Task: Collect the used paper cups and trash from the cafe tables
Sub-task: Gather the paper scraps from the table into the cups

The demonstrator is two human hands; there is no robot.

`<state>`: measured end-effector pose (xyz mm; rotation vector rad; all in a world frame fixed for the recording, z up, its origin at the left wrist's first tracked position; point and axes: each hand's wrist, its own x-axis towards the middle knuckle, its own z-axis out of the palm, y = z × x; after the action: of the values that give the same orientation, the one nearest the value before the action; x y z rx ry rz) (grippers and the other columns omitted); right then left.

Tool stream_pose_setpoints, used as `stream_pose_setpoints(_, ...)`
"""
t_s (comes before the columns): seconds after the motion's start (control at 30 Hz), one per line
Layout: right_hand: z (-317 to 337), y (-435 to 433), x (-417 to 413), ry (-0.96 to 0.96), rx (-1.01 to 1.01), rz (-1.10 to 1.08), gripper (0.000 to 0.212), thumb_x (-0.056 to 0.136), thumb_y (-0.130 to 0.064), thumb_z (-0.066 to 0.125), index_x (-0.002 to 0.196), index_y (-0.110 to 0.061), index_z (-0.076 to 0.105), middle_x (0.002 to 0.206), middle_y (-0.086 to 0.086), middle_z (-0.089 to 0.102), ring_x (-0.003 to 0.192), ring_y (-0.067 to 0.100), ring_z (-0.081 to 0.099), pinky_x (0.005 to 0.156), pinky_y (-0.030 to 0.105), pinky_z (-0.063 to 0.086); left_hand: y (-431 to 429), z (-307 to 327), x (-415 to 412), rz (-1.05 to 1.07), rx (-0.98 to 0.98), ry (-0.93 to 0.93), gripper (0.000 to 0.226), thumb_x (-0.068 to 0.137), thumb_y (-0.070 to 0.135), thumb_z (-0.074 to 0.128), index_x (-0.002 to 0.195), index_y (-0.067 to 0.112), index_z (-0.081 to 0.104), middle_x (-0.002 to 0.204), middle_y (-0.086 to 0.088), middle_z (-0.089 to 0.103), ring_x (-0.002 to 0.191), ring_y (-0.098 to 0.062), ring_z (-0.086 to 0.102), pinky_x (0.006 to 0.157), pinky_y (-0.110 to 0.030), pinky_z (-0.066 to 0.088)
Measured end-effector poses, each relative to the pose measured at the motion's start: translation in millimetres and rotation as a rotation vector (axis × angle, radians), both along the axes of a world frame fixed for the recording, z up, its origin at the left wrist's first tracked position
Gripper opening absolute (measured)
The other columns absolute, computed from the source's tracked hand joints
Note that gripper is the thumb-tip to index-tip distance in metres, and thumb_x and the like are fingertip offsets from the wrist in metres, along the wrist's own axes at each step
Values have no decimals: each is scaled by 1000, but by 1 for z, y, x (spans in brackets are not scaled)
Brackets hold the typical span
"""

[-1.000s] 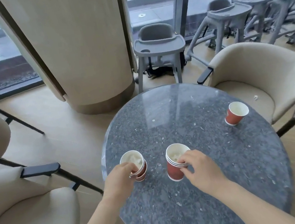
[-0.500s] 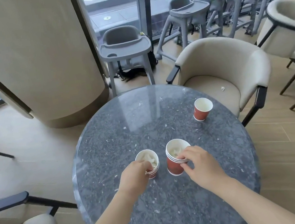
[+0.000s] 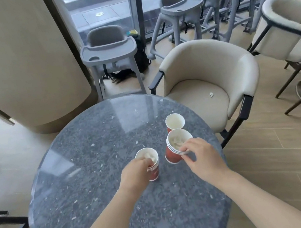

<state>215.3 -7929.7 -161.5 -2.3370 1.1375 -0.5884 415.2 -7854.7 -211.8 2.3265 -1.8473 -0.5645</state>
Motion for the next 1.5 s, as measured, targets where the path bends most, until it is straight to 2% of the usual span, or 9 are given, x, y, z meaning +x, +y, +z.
stream_pose_setpoints(0.1, 11, -42, -10, -31, -66, -21, 11, 73, -1, 70, 79, -9, 65, 82, 2, 66, 82, 22, 58, 70, 15, 37, -20, 0, -15, 67, -23, -3, 18, 82, 17, 54, 97, 26, 59, 99, 4, 61, 94, -22, 55, 66, -32, 45)
stream_pose_setpoints(0.23, 16, -96, -10, -30, -113, 21, 10, 73, 3, 68, 78, -5, 65, 82, 6, 67, 80, 27, 58, 68, 13, 30, -38, -4, -29, 147, 2, -41, 22, 82, 11, 52, 99, 24, 59, 103, 6, 60, 97, -21, 54, 66, -31, 45)
stream_pose_setpoints(0.53, -25, -146, 12, 104, -39, 255, 12, 78, -1, 60, 86, -8, 64, 94, 6, 65, 92, 26, 54, 74, 36, 47, -67, -3, -40, 239, 79, -122, 22, 85, 10, 52, 102, 22, 57, 108, 3, 58, 103, -22, 52, 68, -31, 44)
stream_pose_setpoints(0.73, -54, -151, 12, 337, 62, 381, 13, 87, -17, 56, 96, -11, 63, 106, 2, 61, 102, 22, 47, 81, 31, 42, -69, -5, -48, 275, 62, -96, 21, 87, 19, 51, 107, 23, 57, 115, 6, 55, 108, -20, 47, 68, -30, 38)
stream_pose_setpoints(0.9, -59, -150, 8, 403, 84, 418, 15, 86, -11, 55, 100, -13, 60, 110, -1, 58, 107, 21, 45, 76, 34, 45, -69, 2, -56, 306, -18, -58, 26, 87, 24, 54, 113, 26, 54, 121, 9, 51, 106, -19, 48, 67, -29, 39)
stream_pose_setpoints(1.03, -59, -140, 3, 383, 58, 414, 14, 86, -8, 51, 96, -14, 59, 104, 1, 58, 103, 22, 47, 71, 32, 43, -59, 12, -69, 348, -97, -51, 28, 87, 26, 53, 116, 27, 52, 117, 10, 53, 106, -18, 49, 72, -33, 47)
stream_pose_setpoints(1.23, -60, -107, -20, 360, 28, 478, 19, 86, -7, 51, 100, -12, 61, 107, 3, 59, 102, 24, 48, 78, 36, 47, -33, 22, -103, 378, -164, -34, 29, 87, 26, 54, 115, 30, 52, 115, 13, 55, 106, -14, 49, 72, -31, 48)
stream_pose_setpoints(1.4, -47, -86, -47, 144, -35, 472, 24, 81, -5, 60, 105, -6, 64, 109, 10, 62, 105, 29, 50, 89, 34, 42, -3, 25, -138, 373, -191, -43, 29, 88, 26, 53, 117, 31, 52, 114, 12, 55, 106, -14, 50, 74, -32, 49)
stream_pose_setpoints(1.5, -37, -72, -72, 85, -43, 472, 24, 81, -6, 62, 105, -9, 63, 109, 8, 62, 104, 27, 51, 90, 31, 39, 9, 30, -162, 392, -214, -31, 29, 87, 26, 54, 115, 30, 53, 113, 10, 56, 107, -14, 50, 77, -34, 50)
